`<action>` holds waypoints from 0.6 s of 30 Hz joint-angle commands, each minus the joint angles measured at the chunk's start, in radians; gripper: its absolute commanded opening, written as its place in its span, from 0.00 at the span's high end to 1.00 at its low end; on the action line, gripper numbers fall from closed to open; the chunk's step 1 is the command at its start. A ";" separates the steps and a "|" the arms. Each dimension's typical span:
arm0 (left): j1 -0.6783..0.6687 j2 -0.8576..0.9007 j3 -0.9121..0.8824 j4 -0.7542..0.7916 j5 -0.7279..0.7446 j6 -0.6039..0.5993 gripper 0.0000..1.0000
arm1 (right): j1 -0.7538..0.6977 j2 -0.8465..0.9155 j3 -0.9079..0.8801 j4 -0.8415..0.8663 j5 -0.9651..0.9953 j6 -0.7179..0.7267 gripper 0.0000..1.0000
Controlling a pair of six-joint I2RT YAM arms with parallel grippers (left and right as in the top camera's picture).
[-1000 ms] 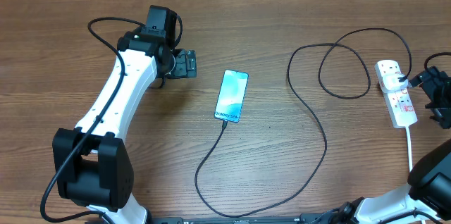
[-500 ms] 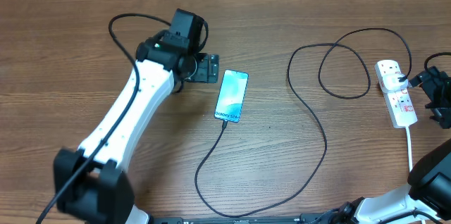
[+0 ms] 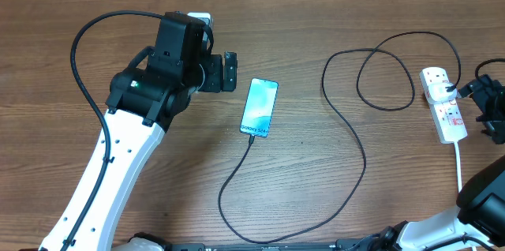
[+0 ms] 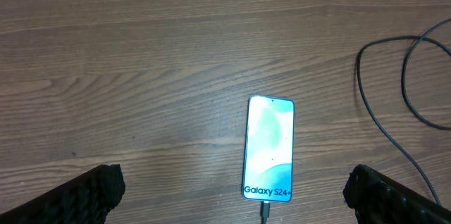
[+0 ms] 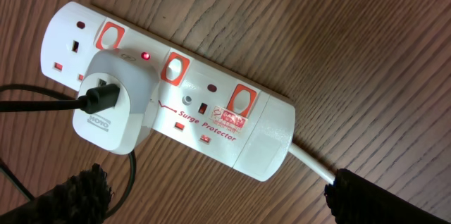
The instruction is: Plug charger to phone and switch on socket
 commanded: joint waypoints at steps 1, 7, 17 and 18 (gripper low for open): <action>0.006 0.002 0.006 0.002 -0.012 0.019 0.00 | 0.003 -0.008 0.015 0.006 -0.005 0.003 0.00; 0.006 0.003 0.006 0.001 -0.013 0.019 0.00 | 0.003 -0.008 0.015 0.006 -0.005 0.003 0.00; 0.005 0.005 -0.025 -0.037 -0.013 0.019 0.00 | 0.003 -0.008 0.015 0.006 -0.005 0.003 0.00; 0.005 0.000 -0.032 -0.024 -0.012 0.019 0.00 | 0.003 -0.008 0.015 0.006 -0.005 0.003 0.00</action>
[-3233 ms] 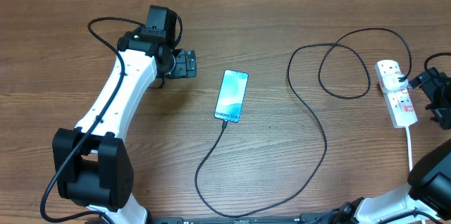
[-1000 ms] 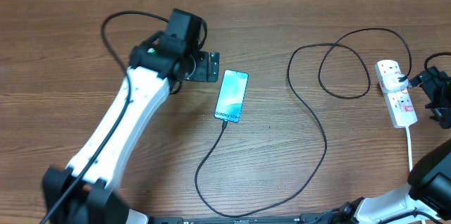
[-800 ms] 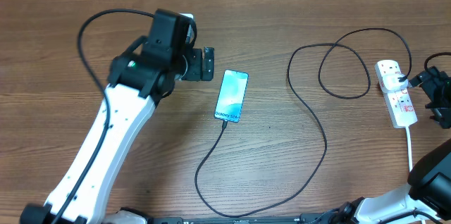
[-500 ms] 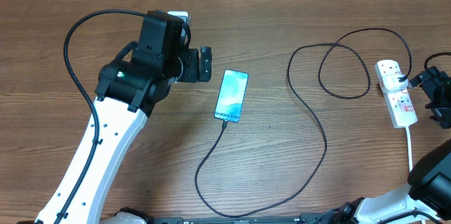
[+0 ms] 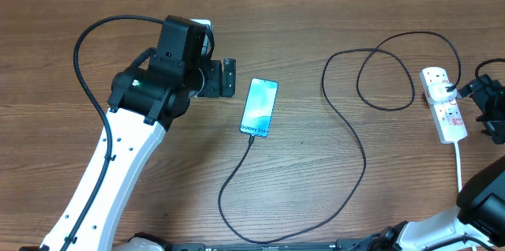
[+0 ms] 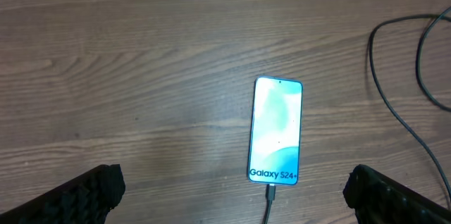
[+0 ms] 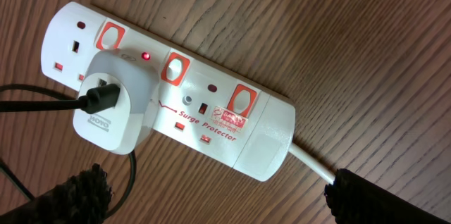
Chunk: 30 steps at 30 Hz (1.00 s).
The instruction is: Plug charger to phone and switch on socket
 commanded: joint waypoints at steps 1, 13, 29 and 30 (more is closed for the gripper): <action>0.002 -0.011 -0.032 0.036 -0.013 0.019 0.01 | 0.003 -0.008 0.015 0.005 -0.005 0.003 0.00; -0.038 -0.058 -0.218 0.077 -0.013 0.019 0.01 | 0.003 -0.008 0.015 0.005 -0.005 0.003 0.00; -0.037 -0.356 -0.578 0.219 -0.013 0.019 0.00 | 0.003 -0.008 0.015 0.005 -0.005 0.003 0.00; -0.037 -0.385 -0.608 0.279 -0.013 0.019 0.00 | 0.003 -0.008 0.015 0.005 -0.005 0.003 0.00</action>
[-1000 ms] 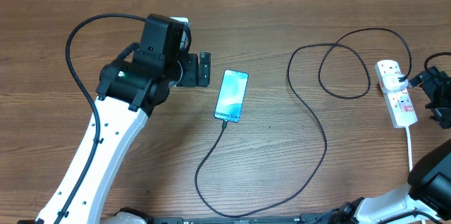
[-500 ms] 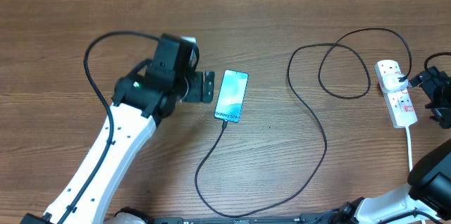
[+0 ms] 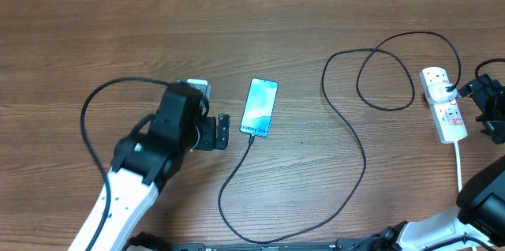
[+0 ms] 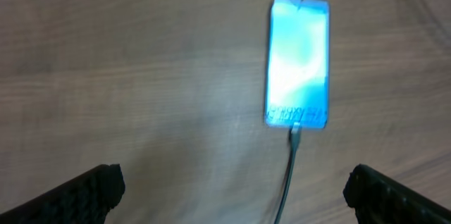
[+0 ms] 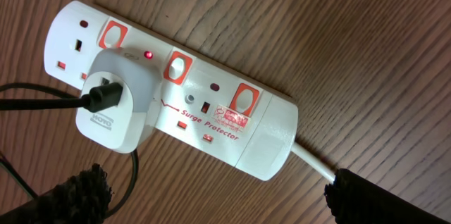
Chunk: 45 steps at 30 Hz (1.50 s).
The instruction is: Plug charger to phone and switch on socket
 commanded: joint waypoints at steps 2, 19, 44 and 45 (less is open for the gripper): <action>0.001 -0.153 -0.169 0.272 -0.010 0.019 0.00 | 0.003 -0.008 0.015 0.005 0.002 0.003 0.00; 0.157 -0.661 -0.554 0.615 -0.010 0.019 0.00 | 0.003 -0.008 0.015 0.005 0.002 0.003 0.00; 0.341 -1.134 -0.707 0.648 -0.010 0.019 0.00 | 0.003 -0.008 0.015 0.005 0.002 0.003 0.00; 0.341 -1.134 -0.707 0.648 -0.010 0.019 0.00 | 0.003 -0.008 0.015 0.005 0.002 0.003 0.00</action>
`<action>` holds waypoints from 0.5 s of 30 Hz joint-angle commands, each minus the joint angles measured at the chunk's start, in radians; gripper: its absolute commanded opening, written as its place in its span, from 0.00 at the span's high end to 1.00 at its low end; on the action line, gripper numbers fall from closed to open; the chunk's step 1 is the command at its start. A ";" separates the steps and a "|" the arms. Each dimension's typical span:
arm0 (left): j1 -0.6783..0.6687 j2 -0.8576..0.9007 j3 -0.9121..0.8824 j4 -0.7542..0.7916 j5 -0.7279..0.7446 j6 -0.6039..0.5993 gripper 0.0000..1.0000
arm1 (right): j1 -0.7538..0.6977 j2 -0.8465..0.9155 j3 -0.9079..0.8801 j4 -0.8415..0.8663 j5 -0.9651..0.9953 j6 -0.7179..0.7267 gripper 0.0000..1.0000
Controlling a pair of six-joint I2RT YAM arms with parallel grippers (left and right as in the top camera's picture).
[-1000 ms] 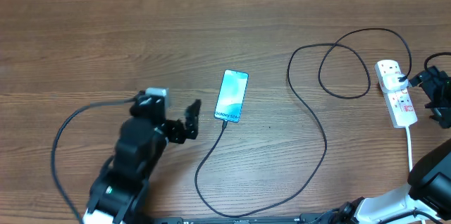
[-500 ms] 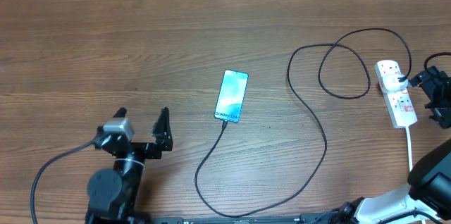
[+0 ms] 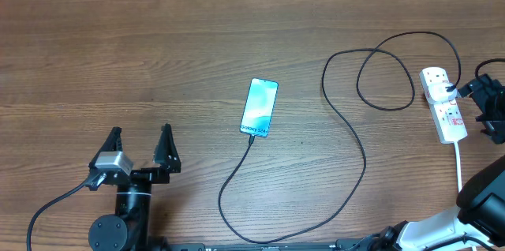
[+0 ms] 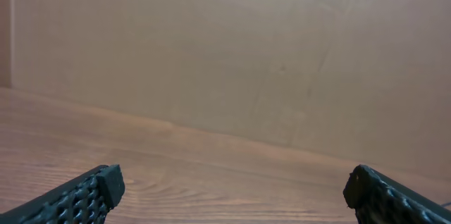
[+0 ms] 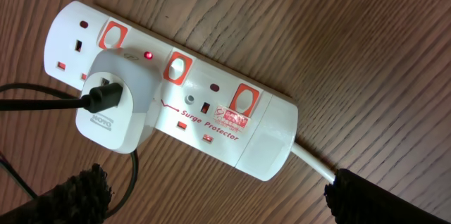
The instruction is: Plug charger to phone and switch on socket
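Observation:
The phone lies face up mid-table, screen lit, with the black charger cable plugged into its near end. The cable loops right to a white adapter seated in the white power strip, where a red lamp glows. The strip lies at the table's right side. My right gripper hovers open just above the strip and holds nothing. My left gripper stands open at the front left, far from the phone. Its wrist view shows only the table's far edge and a wall, with the left gripper empty.
The cable's wide loops cover the table's right half. The strip's white mains lead runs toward the front right. A beige wall rises behind the wooden table.
My left arm has moved from just left of the phone's near end to the table's front left, and its camera now faces the wall. The right gripper, phone and strip are unchanged.
My left gripper was open beside the phone's upper left, then a little farther from it, then lower beside the phone's near end, and now sits at the front left. The phone stayed plugged and lit, the strip's red lamp on, the right gripper still.

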 commanded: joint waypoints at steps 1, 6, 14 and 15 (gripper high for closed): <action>0.011 -0.013 -0.010 0.006 -0.009 0.019 0.00 | 0.003 -0.008 0.015 0.005 0.002 0.003 0.00; 0.019 -0.014 -0.027 0.008 -0.009 0.019 0.01 | 0.003 -0.008 0.015 0.005 0.002 0.003 0.00; 0.043 -0.014 -0.124 0.027 -0.009 0.019 0.00 | 0.003 -0.008 0.015 0.005 0.002 0.003 0.00; 0.043 -0.014 -0.135 0.027 -0.009 0.019 0.00 | 0.003 -0.008 0.015 0.005 0.002 0.003 0.00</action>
